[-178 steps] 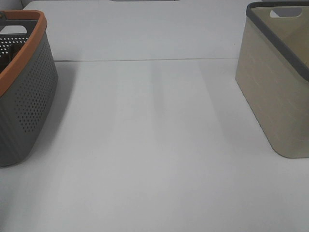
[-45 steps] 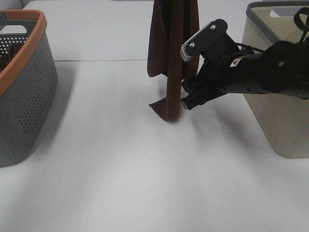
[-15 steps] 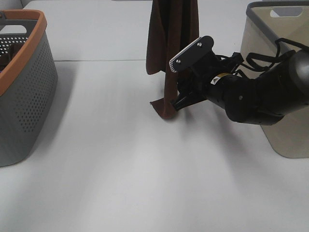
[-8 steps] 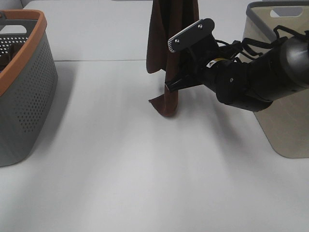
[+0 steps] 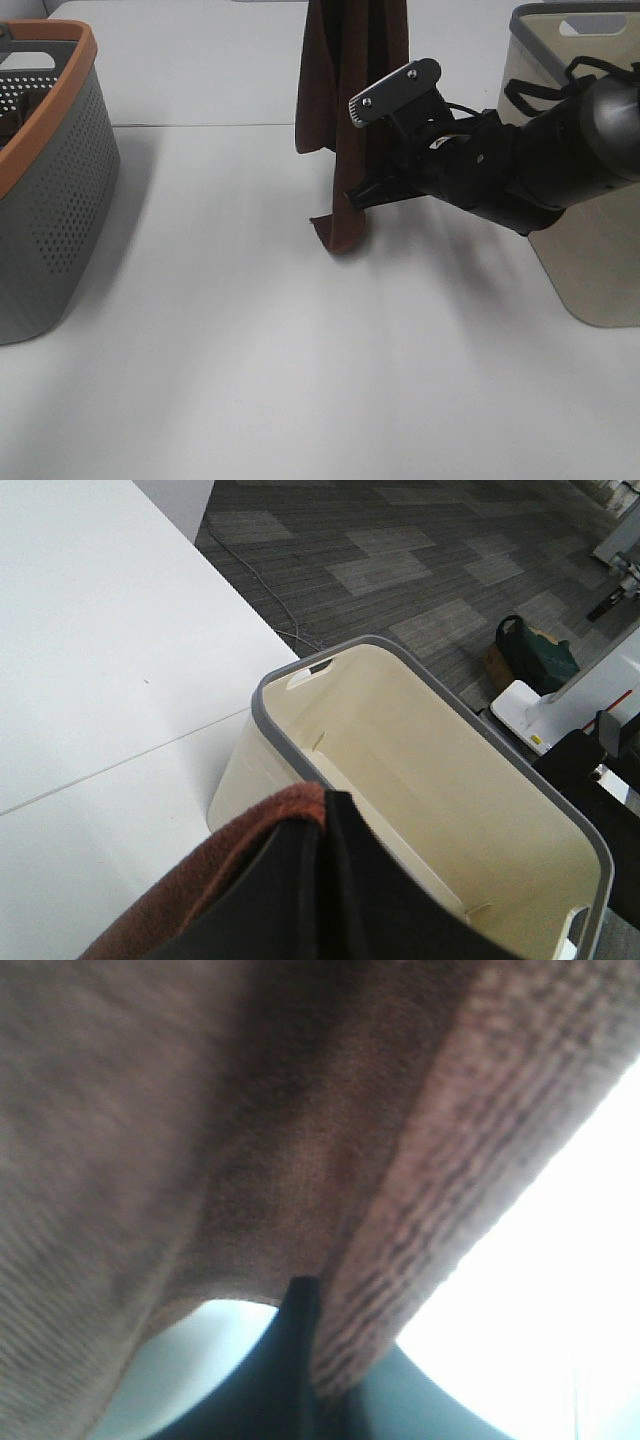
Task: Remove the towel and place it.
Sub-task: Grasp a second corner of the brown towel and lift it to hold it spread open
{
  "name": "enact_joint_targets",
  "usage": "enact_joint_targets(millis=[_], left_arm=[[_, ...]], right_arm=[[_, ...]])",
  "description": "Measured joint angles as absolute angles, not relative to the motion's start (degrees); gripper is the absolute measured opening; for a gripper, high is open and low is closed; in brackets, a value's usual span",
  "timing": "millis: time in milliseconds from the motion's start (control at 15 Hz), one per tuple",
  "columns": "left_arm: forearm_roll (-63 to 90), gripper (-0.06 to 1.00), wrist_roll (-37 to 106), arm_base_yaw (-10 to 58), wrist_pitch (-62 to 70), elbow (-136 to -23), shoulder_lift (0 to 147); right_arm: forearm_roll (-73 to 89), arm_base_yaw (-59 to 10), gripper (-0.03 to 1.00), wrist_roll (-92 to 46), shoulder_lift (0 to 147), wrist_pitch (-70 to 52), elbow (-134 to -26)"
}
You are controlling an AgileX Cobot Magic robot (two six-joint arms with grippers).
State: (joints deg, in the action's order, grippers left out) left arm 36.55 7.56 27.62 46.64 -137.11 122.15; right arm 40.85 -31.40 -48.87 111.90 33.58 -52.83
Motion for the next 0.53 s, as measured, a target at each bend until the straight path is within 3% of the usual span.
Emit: enact_joint_targets(millis=[533], left_arm=[[29.51,0.00,7.56,22.35,46.24,-137.11,122.15]], right_arm=[[50.31,-31.40,0.00,-60.85,101.24,29.45,-52.83]])
